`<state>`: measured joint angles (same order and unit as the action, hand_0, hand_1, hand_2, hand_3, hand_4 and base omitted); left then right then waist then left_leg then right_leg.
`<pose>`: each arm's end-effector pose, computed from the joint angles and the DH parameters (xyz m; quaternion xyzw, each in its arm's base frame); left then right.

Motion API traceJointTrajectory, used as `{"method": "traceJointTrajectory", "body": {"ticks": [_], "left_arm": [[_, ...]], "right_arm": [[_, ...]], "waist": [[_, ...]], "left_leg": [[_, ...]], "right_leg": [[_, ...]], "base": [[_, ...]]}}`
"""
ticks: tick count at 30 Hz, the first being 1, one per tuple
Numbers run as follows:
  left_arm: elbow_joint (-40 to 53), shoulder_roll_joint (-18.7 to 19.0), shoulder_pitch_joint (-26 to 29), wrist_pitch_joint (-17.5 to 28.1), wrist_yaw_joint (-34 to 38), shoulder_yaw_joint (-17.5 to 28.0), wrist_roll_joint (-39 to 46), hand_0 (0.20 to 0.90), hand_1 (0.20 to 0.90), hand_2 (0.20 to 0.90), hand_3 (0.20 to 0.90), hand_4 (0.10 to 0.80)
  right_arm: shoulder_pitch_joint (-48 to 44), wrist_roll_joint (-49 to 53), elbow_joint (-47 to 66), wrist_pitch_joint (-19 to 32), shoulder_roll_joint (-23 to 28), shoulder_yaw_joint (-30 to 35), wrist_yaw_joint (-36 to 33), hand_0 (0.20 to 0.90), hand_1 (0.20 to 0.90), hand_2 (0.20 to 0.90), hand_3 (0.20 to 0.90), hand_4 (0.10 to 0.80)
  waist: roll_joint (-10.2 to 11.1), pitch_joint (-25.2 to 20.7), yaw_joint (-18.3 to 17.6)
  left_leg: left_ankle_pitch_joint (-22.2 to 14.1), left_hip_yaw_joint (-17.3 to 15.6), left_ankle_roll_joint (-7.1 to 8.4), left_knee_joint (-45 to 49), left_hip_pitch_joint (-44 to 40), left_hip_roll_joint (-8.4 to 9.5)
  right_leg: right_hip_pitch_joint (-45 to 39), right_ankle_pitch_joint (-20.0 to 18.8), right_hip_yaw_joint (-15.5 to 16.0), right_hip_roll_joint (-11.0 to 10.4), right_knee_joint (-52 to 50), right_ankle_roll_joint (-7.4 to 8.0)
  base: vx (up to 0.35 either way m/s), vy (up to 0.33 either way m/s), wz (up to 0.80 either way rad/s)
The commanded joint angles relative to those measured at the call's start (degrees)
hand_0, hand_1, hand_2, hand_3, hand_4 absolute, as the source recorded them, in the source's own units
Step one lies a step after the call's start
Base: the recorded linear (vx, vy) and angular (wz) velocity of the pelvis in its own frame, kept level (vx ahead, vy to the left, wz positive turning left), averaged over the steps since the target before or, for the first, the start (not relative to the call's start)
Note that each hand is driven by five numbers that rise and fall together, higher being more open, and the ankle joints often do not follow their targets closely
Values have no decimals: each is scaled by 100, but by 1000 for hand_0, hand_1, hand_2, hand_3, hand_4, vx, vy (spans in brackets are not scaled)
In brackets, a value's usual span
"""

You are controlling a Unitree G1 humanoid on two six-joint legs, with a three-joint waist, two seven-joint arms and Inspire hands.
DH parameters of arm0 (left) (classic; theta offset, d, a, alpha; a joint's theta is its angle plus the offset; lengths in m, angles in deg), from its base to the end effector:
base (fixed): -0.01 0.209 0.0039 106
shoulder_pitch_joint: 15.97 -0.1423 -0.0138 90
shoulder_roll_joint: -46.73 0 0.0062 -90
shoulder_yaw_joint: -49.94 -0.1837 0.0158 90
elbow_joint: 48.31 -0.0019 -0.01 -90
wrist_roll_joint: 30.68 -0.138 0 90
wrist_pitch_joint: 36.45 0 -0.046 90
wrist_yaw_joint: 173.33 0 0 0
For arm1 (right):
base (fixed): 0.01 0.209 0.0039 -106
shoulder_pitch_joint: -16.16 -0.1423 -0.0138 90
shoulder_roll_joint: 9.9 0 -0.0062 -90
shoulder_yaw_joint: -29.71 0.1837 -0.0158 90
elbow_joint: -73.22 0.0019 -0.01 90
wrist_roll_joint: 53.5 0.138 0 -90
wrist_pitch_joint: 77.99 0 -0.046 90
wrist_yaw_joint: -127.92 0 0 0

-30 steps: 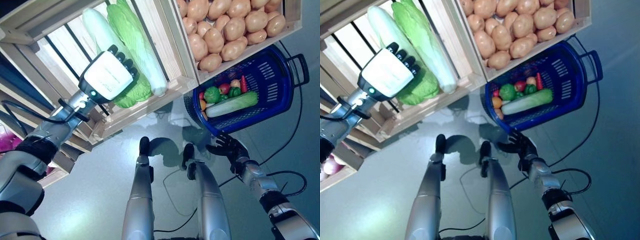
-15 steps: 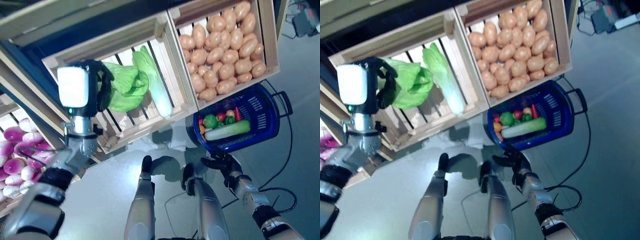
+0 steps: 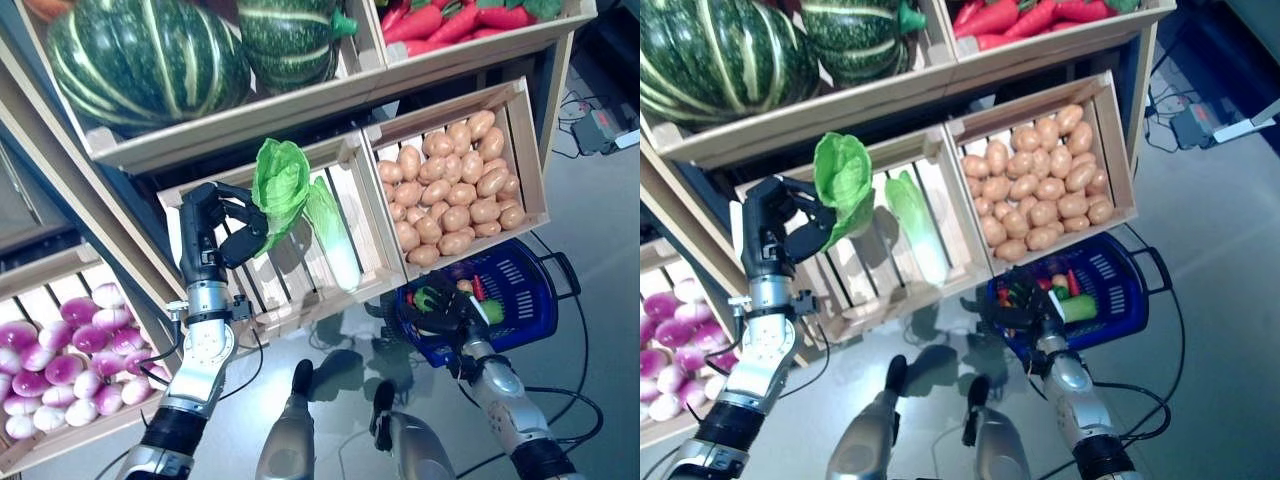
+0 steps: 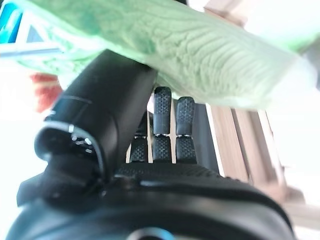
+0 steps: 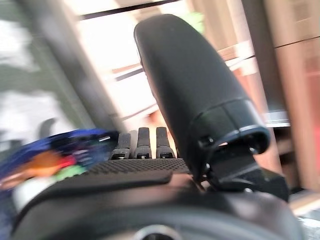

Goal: Put vegetables into the basket

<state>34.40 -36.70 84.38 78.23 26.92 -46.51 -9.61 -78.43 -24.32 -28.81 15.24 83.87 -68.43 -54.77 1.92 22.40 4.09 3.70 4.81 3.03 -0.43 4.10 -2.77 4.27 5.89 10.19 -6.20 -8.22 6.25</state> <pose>0.2337 0.1998 0.0858 -0.0295 -0.2188 0.1169 0.9683 0.2154 -0.1967 0.0283 0.0713 0.0607 0.0094 0.9956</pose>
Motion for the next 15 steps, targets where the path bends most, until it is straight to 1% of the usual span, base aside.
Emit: {"method": "traceJointTrajectory", "body": {"ticks": [1,2,5,6,9,11,12,13,15], "left_arm": [[337,-159,69,446,-619,258,779,300,300,300,300,400],[293,-208,66,335,-835,243,1054,300,300,300,300,400],[159,-349,47,62,-1256,237,1746,300,300,300,300,400],[136,-359,47,40,-1271,235,1800,300,300,300,300,400],[-36,-455,94,-232,-1433,206,2316,300,300,300,300,400],[-53,-482,95,-328,-1455,213,2435,300,300,300,300,400],[-110,-486,79,-377,-1456,191,2534,300,300,300,300,400],[-112,-486,79,-376,-1458,191,2536,300,300,300,300,400],[-148,-510,99,-471,-1471,142,2633,300,300,300,300,400]], "right_arm": [[331,-169,709,459,337,144,581,900,900,900,900,800],[304,-153,883,501,387,159,733,900,900,900,900,800],[163,49,1186,366,500,148,1005,900,900,900,900,800],[137,34,1207,336,519,146,1030,900,900,900,900,800],[-134,55,1457,77,710,30,1196,900,900,900,900,800],[-210,111,1551,5,745,3,1218,900,900,900,900,800],[-290,297,1668,-152,773,-54,1266,900,900,900,900,800],[-290,297,1669,-153,773,-54,1265,900,900,900,900,800],[-417,322,1792,-341,795,-193,1345,900,900,900,900,800]], "waist": [[50,-1137,-116],[51,-1196,-127],[58,-1308,-136],[57,-1318,-136],[66,-1419,-137],[73,-1449,-136],[83,-1486,-126],[83,-1485,-126],[104,-1556,-99]], "left_leg": [[-233,-24,-172,-66,-31,292],[-256,-44,-183,-85,-88,288],[-311,-107,-200,-96,-217,280],[-312,-112,-200,-111,-235,277],[-314,-151,-196,-238,-389,251],[-320,-177,-193,-249,-424,243],[-314,-193,-191,-282,-473,234],[-313,-193,-191,-284,-476,234],[-329,-190,-200,-306,-522,240]], "right_leg": [[-290,-380,187,-78,437,-192],[-328,-382,178,-85,461,-180],[-441,-434,133,-114,571,-149],[-456,-447,127,-117,592,-143],[-576,-539,81,-147,760,-84],[-607,-552,82,-160,781,-70],[-651,-565,92,-166,801,-52],[-653,-565,92,-166,802,-52],[-692,-563,109,-171,834,-47]], "base": [[100,-2,-5],[102,-3,-4],[97,0,-3],[78,-3,-3],[99,-11,-3],[81,-7,-6],[62,-5,-3],[81,-7,-7],[72,-7,-9]]}}
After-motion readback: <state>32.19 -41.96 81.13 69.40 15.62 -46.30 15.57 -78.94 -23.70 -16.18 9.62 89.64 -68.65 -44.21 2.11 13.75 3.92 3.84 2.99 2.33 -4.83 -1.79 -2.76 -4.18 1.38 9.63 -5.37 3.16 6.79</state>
